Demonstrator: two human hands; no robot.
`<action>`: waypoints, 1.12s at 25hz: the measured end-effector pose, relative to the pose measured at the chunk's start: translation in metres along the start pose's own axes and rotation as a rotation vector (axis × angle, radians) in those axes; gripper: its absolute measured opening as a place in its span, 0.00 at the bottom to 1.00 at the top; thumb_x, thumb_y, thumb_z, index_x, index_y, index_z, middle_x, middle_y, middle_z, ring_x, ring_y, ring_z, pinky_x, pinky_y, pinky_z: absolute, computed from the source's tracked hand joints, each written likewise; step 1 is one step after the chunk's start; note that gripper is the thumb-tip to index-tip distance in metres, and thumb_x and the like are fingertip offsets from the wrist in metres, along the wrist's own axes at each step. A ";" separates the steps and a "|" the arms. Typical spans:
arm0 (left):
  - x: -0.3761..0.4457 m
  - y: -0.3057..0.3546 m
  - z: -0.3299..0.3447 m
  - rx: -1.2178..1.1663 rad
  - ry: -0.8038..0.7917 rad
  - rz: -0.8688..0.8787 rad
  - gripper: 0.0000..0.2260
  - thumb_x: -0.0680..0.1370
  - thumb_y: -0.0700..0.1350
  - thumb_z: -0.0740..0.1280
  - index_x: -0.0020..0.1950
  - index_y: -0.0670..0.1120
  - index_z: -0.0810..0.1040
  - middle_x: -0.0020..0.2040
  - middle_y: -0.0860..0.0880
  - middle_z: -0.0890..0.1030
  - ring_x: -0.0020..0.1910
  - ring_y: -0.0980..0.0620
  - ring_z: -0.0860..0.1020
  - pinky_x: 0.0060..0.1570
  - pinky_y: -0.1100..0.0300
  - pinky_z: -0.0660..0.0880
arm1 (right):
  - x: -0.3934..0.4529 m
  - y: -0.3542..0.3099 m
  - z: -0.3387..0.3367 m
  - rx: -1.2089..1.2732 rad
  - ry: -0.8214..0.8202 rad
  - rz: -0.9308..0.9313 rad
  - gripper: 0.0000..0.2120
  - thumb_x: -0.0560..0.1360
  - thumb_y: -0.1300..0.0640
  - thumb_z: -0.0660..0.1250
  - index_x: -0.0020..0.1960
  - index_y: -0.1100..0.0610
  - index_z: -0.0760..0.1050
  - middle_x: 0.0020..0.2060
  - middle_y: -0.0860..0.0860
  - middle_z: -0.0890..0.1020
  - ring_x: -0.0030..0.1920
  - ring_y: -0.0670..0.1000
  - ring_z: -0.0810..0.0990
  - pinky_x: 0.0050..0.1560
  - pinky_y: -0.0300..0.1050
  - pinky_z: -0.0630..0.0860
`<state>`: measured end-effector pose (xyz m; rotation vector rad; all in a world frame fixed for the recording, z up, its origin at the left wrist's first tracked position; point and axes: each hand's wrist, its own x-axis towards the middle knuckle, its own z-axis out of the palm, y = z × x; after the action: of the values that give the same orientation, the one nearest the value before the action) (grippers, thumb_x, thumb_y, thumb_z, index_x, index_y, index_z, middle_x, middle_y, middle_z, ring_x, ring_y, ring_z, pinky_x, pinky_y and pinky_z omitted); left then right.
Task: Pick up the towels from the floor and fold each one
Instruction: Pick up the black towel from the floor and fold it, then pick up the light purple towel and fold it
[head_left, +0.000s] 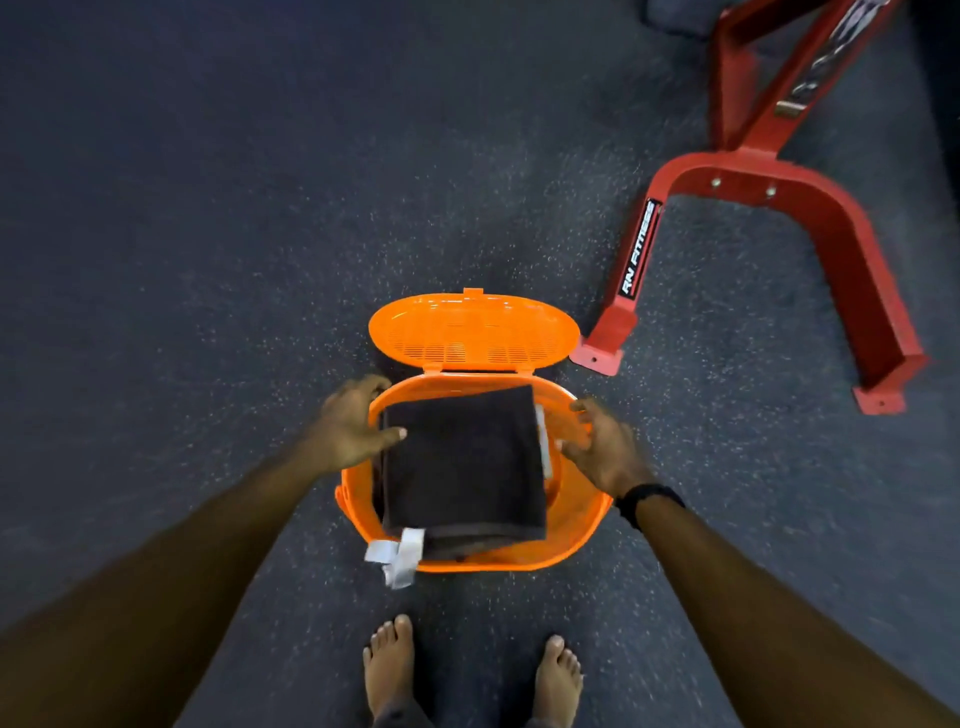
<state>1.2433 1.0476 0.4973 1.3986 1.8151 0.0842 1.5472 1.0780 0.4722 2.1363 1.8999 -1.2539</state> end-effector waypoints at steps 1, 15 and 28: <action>0.000 -0.004 0.003 0.008 -0.002 -0.005 0.27 0.72 0.46 0.74 0.67 0.42 0.70 0.64 0.42 0.75 0.63 0.44 0.73 0.61 0.51 0.71 | 0.002 0.004 0.002 -0.048 0.012 -0.010 0.24 0.74 0.55 0.71 0.68 0.53 0.68 0.64 0.54 0.75 0.63 0.57 0.75 0.62 0.57 0.73; -0.135 0.254 -0.231 0.018 0.236 0.243 0.34 0.71 0.53 0.74 0.72 0.45 0.65 0.69 0.43 0.70 0.67 0.45 0.70 0.64 0.53 0.69 | -0.146 -0.158 -0.339 -0.041 0.204 -0.288 0.32 0.70 0.47 0.74 0.69 0.58 0.68 0.67 0.56 0.73 0.66 0.56 0.72 0.66 0.47 0.68; -0.346 0.475 -0.399 -0.105 0.507 0.571 0.31 0.70 0.55 0.74 0.70 0.48 0.69 0.66 0.46 0.73 0.65 0.49 0.72 0.61 0.59 0.68 | -0.414 -0.221 -0.623 0.055 0.630 -0.431 0.32 0.69 0.48 0.75 0.69 0.55 0.67 0.67 0.55 0.73 0.65 0.54 0.73 0.65 0.47 0.70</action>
<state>1.3742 1.1043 1.1926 1.8965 1.6954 0.8839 1.7224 1.1072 1.2319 2.4381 2.7084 -0.6984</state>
